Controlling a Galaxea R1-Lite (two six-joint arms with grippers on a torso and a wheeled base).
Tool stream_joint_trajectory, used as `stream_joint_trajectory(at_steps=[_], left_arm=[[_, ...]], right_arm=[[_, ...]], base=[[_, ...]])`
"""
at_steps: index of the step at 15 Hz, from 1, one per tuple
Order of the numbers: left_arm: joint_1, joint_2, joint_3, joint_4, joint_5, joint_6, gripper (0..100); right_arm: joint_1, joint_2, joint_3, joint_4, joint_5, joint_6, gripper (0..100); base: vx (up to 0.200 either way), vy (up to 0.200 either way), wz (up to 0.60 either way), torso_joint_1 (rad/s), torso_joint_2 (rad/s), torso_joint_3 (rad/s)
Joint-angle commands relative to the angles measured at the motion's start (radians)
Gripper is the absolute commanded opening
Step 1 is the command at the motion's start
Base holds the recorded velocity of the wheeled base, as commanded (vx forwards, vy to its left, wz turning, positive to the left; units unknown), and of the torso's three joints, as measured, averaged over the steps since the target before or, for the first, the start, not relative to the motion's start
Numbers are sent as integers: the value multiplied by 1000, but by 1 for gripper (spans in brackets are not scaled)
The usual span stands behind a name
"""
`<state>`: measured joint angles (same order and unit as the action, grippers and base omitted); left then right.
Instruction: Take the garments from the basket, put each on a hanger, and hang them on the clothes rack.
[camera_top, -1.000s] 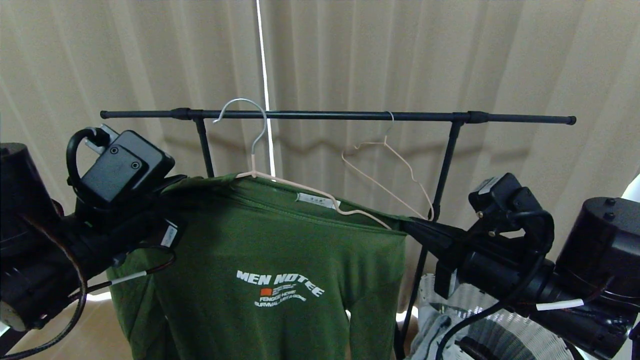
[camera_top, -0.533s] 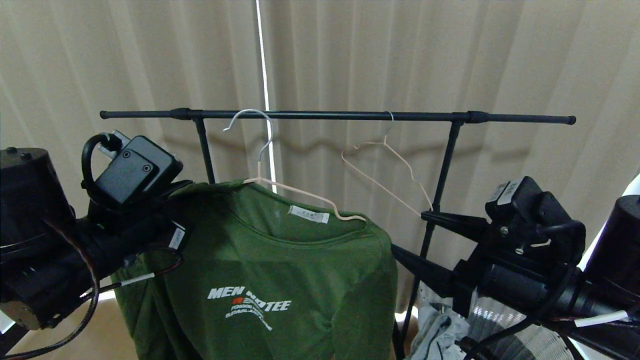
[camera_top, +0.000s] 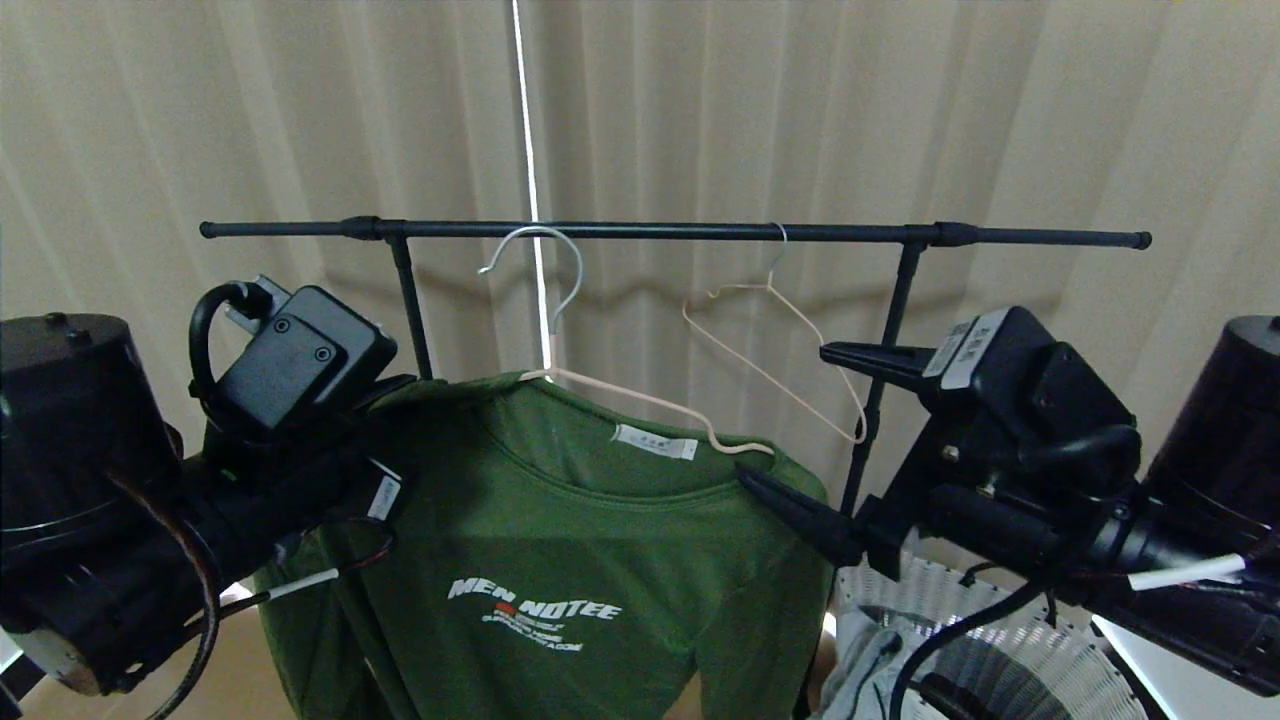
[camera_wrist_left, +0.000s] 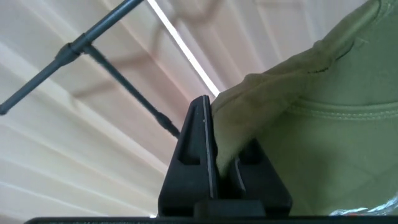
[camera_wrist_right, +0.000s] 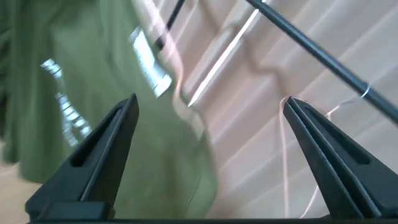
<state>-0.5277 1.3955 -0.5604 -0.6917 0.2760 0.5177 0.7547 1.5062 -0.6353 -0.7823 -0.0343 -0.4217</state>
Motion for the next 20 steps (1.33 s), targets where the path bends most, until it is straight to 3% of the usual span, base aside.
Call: stream_joint_trajectory(at_steps=[1, 4, 13, 14, 20], left_arm=[[-12, -3, 16, 0, 0, -4, 0], [-37, -10, 16, -2, 0, -25, 0], [-91, -36, 28, -14, -1, -54, 0], [-92, -43, 31, -14, -1, -54, 0], [-94, -43, 40, -14, -4, -54, 0]], right_arm=[[12, 71, -81, 38, -38, -6, 100], [22, 134, -121, 32, -76, -5, 100], [17, 193, -147, 26, -85, -3, 100], [18, 198, -147, 26, -85, -3, 0], [23, 195, -144, 26, -85, -3, 0]], base=[[0, 0, 0, 0, 0, 0], [0, 0, 0, 0, 0, 0], [0, 0, 0, 0, 0, 0], [0, 0, 0, 0, 0, 0], [0, 0, 0, 0, 0, 0]])
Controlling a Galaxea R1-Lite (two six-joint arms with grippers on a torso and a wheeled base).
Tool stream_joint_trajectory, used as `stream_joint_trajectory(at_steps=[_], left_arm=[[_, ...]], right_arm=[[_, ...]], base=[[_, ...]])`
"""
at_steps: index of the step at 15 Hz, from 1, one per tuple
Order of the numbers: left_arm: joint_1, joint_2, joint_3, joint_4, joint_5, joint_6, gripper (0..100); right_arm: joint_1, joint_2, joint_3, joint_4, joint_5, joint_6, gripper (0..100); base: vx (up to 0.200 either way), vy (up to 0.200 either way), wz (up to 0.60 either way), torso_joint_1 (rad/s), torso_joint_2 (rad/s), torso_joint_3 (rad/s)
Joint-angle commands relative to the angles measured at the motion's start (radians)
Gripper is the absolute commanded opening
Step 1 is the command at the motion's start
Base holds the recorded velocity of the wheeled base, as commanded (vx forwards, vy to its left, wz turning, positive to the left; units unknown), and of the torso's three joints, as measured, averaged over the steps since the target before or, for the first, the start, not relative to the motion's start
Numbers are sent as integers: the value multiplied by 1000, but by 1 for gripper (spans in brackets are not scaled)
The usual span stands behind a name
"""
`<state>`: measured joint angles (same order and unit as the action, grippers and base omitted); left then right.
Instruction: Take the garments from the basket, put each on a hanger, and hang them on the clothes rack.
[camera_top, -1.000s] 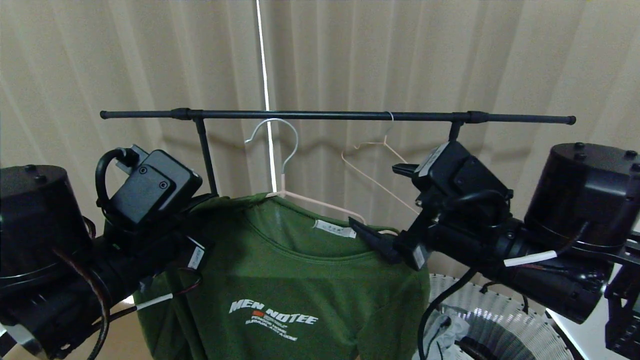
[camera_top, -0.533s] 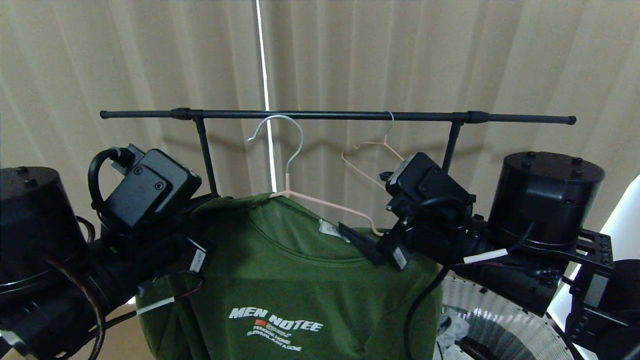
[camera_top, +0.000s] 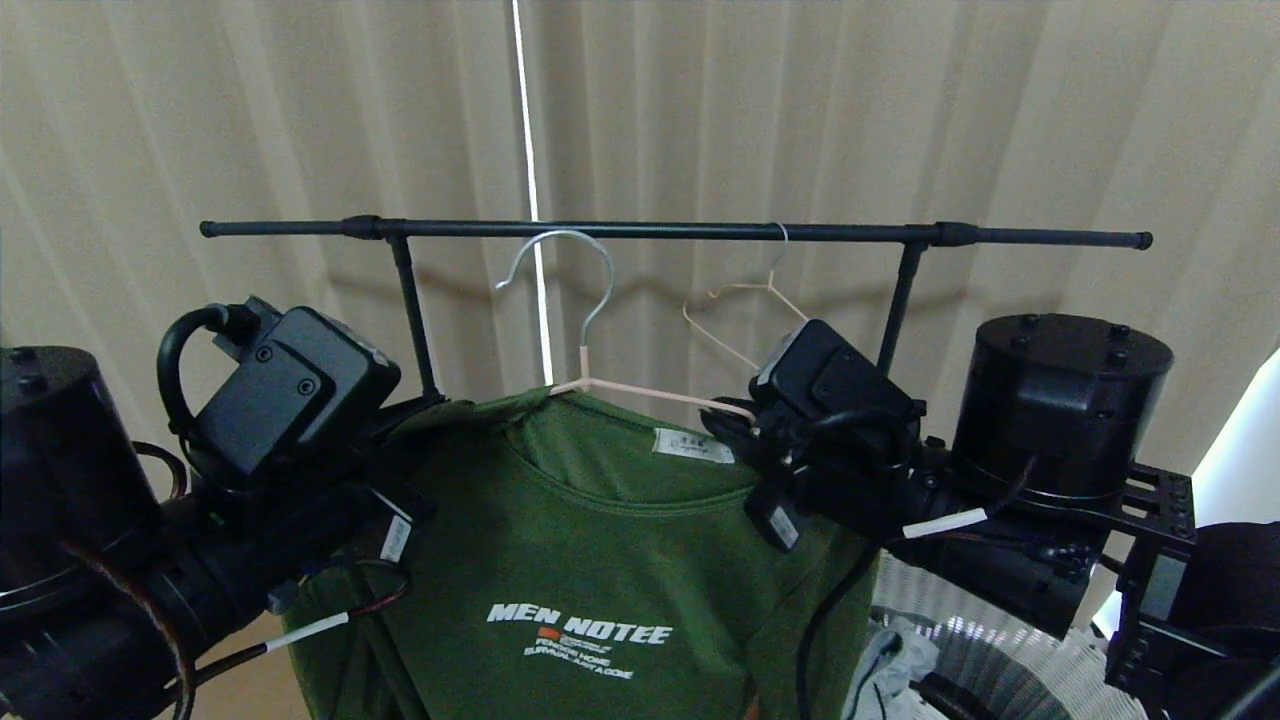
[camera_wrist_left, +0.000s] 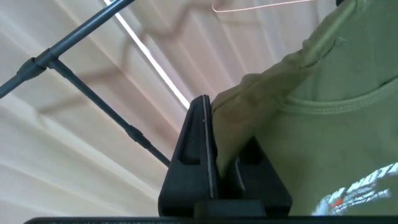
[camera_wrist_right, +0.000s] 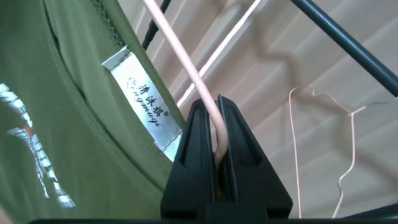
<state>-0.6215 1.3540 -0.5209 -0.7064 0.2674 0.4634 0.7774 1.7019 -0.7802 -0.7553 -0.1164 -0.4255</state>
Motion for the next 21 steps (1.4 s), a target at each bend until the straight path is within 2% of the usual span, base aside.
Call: stream_joint_trajectory(at_steps=[1, 4, 5, 8, 10, 12, 13, 15, 16, 17, 21], left_arm=[[0, -1, 2, 1, 3, 0, 0], [0, -4, 24, -22, -1, 1, 0], [0, -4, 28, -28, -2, 0, 100], [0, -44, 45, -28, -14, -31, 100], [6, -116, 102, -27, -111, -35, 100], [11, -151, 113, -25, -116, -38, 100], [26, -159, 114, -25, -116, -38, 100], [109, -171, 134, -25, -123, -35, 100], [109, -171, 134, -25, -123, -35, 100], [175, -159, 206, -25, -125, -37, 100], [243, -96, 288, -25, -189, -43, 100]], right_arm=[[-1, -2, 2, -1, -3, 1, 0], [-1, -10, 12, -1, -3, 1, 0], [-1, -15, 13, -1, -3, 1, 0], [-24, -62, 38, 1, -35, 2, 0], [-83, -110, 78, -1, -35, 4, 0], [-127, -156, 111, -1, -35, 4, 0], [-138, -171, 121, 1, -34, 4, 0], [-170, -214, 148, 1, -34, 4, 0], [-170, -214, 148, 1, -34, 4, 0], [-175, -248, 165, 1, -34, 4, 0], [-172, -283, 174, 1, -22, 4, 0]], base=[[0, 0, 0, 0, 0, 0], [0, 0, 0, 0, 0, 0], [0, 0, 0, 0, 0, 0], [0, 0, 0, 0, 0, 0], [0, 0, 0, 0, 0, 0], [0, 0, 0, 0, 0, 0], [0, 0, 0, 0, 0, 0], [0, 0, 0, 0, 0, 0], [0, 0, 0, 0, 0, 0], [0, 0, 0, 0, 0, 0], [0, 0, 0, 0, 0, 0]])
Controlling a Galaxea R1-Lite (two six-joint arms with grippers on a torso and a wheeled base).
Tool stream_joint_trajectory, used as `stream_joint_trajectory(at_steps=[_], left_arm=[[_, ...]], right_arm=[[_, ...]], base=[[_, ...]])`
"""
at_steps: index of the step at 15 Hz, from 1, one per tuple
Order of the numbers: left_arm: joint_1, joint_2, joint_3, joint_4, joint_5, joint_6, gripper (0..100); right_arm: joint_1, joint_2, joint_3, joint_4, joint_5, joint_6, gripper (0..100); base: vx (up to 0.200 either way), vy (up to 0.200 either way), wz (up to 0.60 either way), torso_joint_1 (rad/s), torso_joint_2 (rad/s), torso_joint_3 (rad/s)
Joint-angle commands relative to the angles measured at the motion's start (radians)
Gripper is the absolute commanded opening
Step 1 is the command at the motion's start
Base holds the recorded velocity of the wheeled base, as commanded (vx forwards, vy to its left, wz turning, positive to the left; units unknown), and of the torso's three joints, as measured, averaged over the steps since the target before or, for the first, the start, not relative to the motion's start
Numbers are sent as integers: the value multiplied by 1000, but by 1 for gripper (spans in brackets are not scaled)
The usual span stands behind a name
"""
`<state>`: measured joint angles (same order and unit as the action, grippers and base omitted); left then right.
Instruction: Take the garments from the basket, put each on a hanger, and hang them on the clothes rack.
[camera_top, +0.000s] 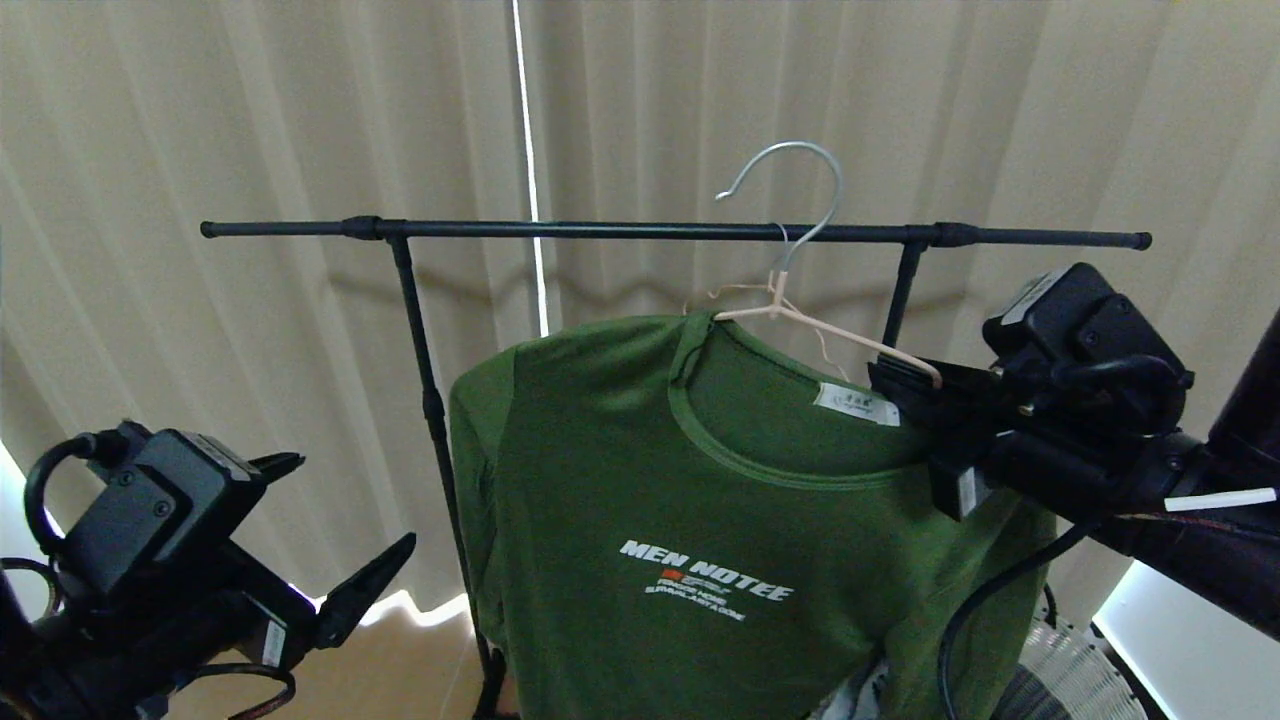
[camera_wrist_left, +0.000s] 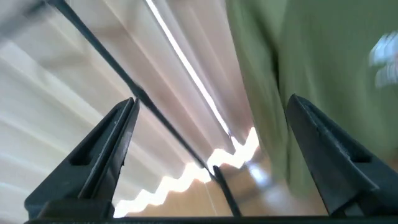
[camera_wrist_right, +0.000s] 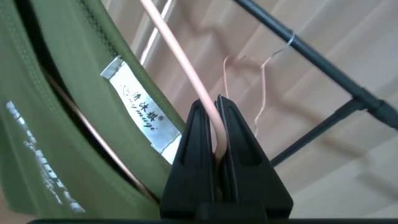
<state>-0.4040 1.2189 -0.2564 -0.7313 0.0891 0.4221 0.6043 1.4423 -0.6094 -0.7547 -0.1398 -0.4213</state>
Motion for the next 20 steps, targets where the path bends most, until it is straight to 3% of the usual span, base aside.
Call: stream_joint_trajectory(at_steps=[1, 4, 10, 11, 17, 20], left_arm=[[25, 48, 20, -2, -16, -6, 100], [22, 96, -3, -4, -20, -42, 100], [21, 99, -17, -4, -60, -68, 100], [21, 99, -17, -4, -60, -68, 0], [27, 85, -4, -5, -57, -83, 0], [93, 27, -12, -68, -58, -125, 0]], right_arm=[[5, -25, 3, 0, 2, -1, 0], [6, -37, 3, 0, 45, -1, 0], [35, -37, 2, 0, 48, 1, 0], [35, -37, 3, 0, 48, 1, 0], [29, -39, 28, -2, 42, -1, 0], [-26, -34, 30, 14, 29, -8, 0]], base=[[0, 0, 0, 0, 0, 0], [0, 0, 0, 0, 0, 0], [0, 0, 0, 0, 0, 0], [0, 0, 0, 0, 0, 0], [0, 0, 0, 0, 0, 0], [0, 0, 0, 0, 0, 0]])
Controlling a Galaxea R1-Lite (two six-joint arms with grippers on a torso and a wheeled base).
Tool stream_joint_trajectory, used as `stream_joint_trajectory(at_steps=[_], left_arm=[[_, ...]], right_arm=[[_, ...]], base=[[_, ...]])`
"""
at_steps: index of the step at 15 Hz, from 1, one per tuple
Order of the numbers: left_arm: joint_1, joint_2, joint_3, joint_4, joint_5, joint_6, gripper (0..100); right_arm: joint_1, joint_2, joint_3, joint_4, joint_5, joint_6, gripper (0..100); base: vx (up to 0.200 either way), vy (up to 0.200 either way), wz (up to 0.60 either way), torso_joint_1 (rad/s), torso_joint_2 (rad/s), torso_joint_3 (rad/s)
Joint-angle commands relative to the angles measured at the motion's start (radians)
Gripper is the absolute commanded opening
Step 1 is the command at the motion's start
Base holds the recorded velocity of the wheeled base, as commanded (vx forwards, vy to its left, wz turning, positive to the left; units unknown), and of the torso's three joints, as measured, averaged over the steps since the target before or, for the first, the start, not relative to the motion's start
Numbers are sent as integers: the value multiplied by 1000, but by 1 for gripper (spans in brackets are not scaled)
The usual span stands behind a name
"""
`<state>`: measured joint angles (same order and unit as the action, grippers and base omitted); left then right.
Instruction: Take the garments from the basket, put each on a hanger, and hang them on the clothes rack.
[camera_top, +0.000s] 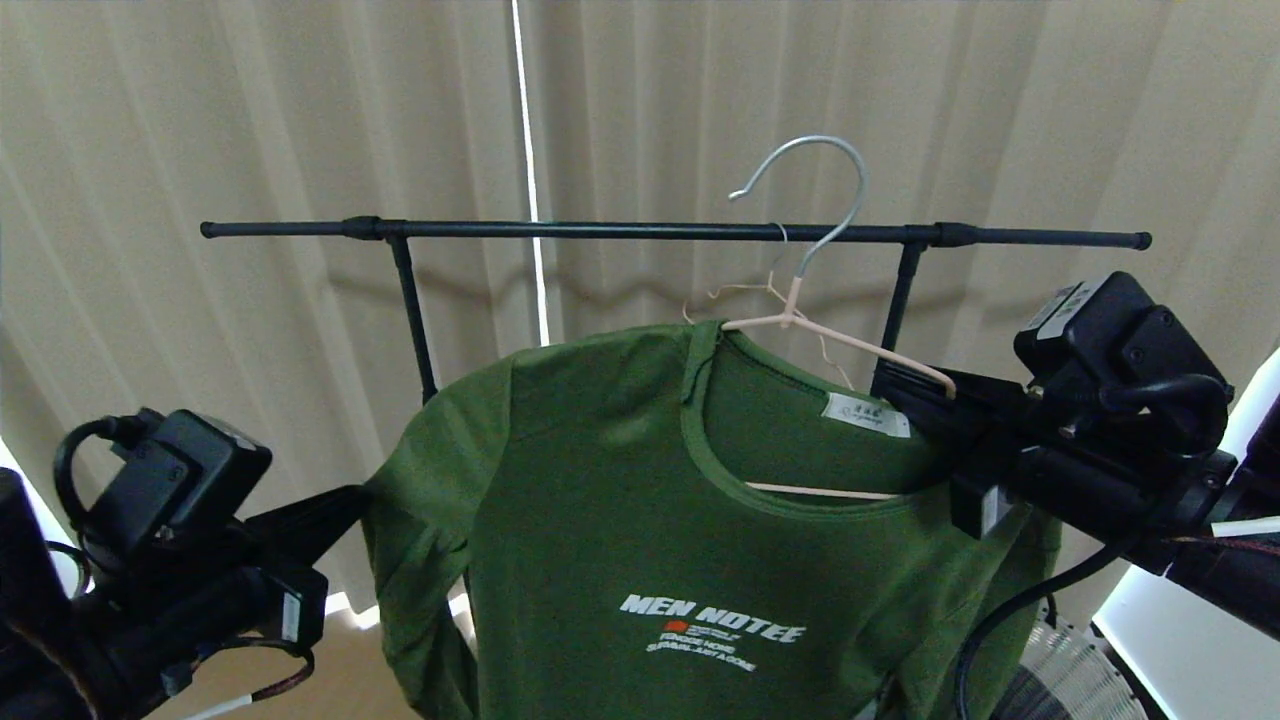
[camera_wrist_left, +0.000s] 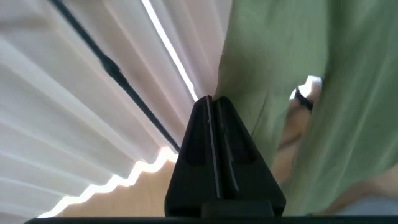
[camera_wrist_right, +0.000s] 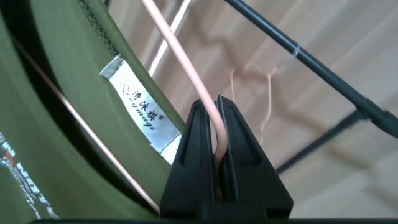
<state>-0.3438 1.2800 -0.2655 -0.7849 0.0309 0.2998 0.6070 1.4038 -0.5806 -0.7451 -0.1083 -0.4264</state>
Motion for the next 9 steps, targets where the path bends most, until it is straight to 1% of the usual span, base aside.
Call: stream_joint_trajectory(at_steps=[1, 2, 5, 9], left_arm=[[57, -54, 0, -40, -2, -1, 0], [66, -76, 0, -48, -3, -1, 0], [65, -125, 17, -45, -5, 2, 0], [49, -100, 81, -43, -3, 4, 0]], right_arm=[[-56, 9, 1, 6, -10, -9, 0], [-85, 18, 1, 7, -36, -17, 0], [-115, 37, -5, 7, -103, -18, 0], [-113, 27, -11, -2, -106, -17, 0]], base=[[0, 0, 0, 0, 0, 0], [0, 0, 0, 0, 0, 0], [0, 0, 0, 0, 0, 0], [0, 0, 0, 0, 0, 0]])
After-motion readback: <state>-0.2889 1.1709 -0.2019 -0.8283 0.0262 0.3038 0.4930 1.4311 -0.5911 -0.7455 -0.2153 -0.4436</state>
